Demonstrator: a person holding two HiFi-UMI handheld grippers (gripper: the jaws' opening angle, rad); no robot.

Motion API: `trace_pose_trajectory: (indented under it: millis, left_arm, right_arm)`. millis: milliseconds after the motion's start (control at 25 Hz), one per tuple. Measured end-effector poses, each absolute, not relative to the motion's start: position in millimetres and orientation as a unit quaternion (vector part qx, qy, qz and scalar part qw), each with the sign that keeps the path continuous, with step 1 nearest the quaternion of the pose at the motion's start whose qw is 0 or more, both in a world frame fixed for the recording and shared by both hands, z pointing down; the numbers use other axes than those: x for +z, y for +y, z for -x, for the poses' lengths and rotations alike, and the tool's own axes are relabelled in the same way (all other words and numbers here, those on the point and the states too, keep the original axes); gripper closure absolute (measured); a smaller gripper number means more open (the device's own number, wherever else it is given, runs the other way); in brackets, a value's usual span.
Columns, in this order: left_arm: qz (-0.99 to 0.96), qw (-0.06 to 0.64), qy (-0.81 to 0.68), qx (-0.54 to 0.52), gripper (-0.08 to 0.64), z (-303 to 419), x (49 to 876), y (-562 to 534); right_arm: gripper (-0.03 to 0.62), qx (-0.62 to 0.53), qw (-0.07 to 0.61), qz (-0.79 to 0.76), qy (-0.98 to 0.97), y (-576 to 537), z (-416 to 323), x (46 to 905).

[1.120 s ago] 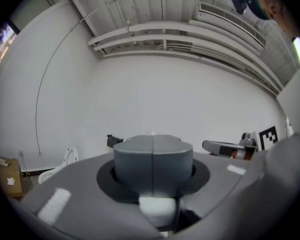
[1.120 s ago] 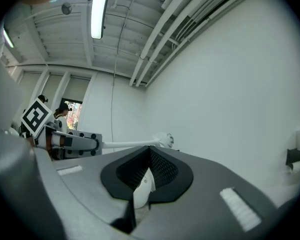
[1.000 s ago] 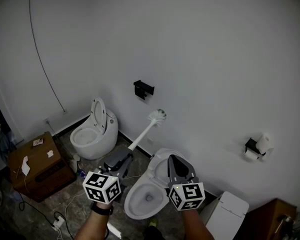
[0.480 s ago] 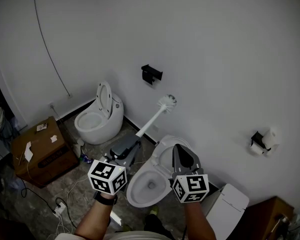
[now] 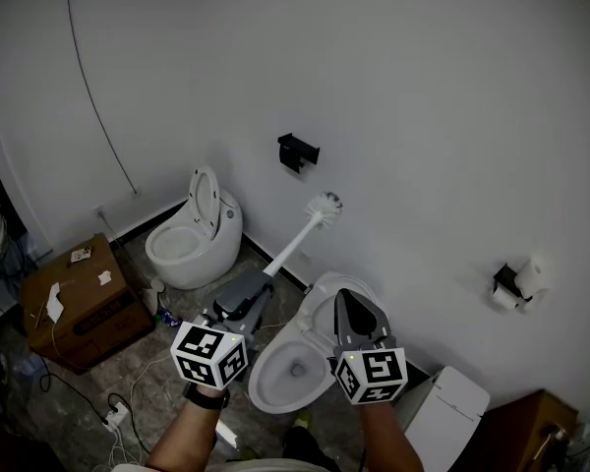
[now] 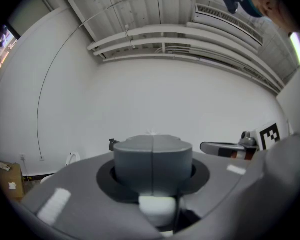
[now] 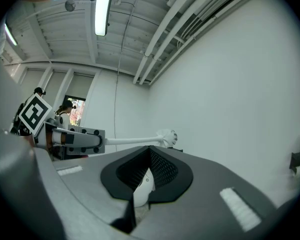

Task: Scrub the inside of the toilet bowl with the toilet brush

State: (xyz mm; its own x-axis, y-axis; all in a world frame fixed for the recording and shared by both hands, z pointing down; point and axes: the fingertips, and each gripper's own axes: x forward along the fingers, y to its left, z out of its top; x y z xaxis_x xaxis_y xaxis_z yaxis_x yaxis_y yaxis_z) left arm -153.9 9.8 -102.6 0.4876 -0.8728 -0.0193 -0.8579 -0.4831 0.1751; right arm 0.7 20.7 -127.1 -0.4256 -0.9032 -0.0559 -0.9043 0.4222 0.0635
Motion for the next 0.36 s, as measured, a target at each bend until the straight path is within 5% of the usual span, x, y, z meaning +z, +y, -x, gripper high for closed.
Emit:
trace_pose_trajectory:
  millis: [360]
  left_arm:
    - [-0.858,0.071,-0.505,-0.054,0.414,155.4,-102.7,11.6]
  right_arm:
    - [0.581,0.043,0.007,0.534,0.844,21.7,1.3,-126.7]
